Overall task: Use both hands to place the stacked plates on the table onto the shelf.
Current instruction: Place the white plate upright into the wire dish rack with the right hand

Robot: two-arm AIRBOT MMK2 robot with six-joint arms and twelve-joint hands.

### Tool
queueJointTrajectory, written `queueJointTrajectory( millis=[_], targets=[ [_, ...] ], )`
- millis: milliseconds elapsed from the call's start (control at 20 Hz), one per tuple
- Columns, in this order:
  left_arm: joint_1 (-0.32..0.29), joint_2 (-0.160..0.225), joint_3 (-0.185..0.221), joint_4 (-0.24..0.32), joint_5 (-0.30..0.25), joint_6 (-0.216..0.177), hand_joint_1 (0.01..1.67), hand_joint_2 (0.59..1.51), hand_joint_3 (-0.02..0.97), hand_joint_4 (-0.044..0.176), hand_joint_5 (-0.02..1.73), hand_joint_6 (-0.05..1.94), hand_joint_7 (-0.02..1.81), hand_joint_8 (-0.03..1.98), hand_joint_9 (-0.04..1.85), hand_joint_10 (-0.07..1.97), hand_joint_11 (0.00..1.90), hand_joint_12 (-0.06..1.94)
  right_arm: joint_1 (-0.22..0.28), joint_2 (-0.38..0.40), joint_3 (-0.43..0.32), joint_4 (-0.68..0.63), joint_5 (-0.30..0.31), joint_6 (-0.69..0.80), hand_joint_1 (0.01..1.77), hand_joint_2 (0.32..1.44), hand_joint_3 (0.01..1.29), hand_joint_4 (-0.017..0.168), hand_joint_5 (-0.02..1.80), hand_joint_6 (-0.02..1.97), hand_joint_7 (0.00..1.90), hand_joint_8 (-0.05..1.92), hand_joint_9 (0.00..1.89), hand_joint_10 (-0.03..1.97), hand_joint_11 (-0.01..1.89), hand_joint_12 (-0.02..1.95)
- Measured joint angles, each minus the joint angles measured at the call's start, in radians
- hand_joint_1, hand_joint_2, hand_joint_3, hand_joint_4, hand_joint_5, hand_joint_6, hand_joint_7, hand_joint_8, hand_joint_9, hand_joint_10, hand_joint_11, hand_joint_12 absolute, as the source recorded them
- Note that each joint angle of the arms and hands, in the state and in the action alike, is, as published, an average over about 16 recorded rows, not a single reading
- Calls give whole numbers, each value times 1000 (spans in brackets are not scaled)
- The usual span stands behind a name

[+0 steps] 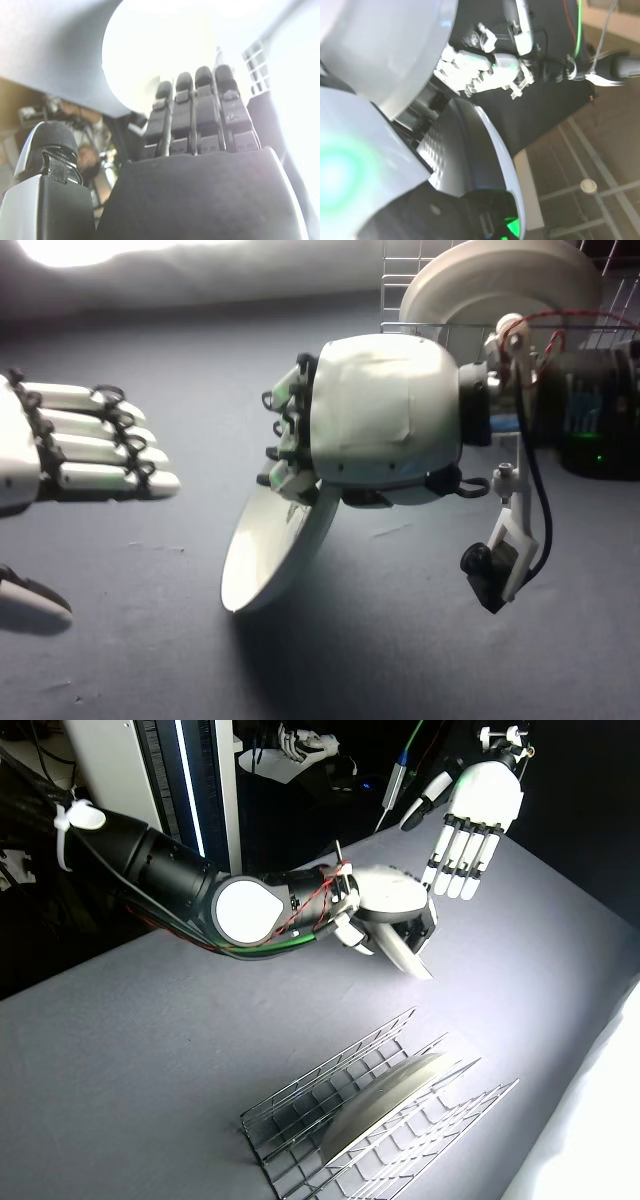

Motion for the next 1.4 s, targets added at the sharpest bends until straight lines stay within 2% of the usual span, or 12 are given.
queueJointTrajectory(
  millis=[350,800,1100,1400],
  targets=[
    [-20,25,-3,-1,47,55,22,1140,14,1,127,13,165,-4,152,12,14,345,38,54,-61,113,-12,20,1322,979,13,-5,966,865,1078,724,1021,1033,756,1218],
    [-30,27,-4,-3,84,104,22,1139,13,1,113,12,156,-4,143,11,15,321,91,107,-107,336,-51,86,1325,978,14,-5,971,910,1082,739,1008,1049,749,1236],
    [-31,24,-7,-5,104,127,22,1138,13,1,106,12,152,-4,137,11,15,308,142,132,-131,521,-127,134,1339,978,14,-5,965,930,1082,746,1009,1068,746,1243],
    [-32,19,-11,-5,122,144,21,1138,13,1,107,10,156,-3,142,12,14,318,201,145,-146,716,-244,163,1356,978,14,-6,960,938,1075,750,1010,1084,741,1236]
  ],
)
